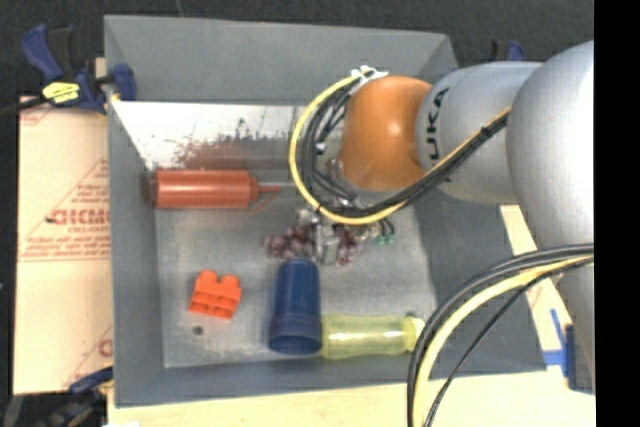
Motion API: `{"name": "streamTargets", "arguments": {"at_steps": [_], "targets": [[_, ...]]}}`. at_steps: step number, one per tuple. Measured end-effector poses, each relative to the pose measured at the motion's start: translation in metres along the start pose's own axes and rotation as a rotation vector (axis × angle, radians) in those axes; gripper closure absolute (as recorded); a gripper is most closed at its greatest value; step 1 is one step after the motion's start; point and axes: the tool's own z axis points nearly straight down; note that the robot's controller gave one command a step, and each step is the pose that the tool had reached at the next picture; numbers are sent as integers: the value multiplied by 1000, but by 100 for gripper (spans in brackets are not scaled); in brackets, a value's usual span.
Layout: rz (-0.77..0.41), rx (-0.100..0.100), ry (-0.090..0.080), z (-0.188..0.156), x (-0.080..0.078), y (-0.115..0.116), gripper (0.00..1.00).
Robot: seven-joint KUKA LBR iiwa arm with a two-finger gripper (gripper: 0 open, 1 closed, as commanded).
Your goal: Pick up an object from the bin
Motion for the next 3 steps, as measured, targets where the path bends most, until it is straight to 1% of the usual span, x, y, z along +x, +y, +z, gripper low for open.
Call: {"name": "streamTargets", "arguments": {"at_steps": [1, 2, 3], "targets": [[0, -2, 15, -18, 0, -1, 100], [-411, 0, 2, -96, -37, 8, 100], [-37, 4, -6, -179, -35, -9, 100]]}}
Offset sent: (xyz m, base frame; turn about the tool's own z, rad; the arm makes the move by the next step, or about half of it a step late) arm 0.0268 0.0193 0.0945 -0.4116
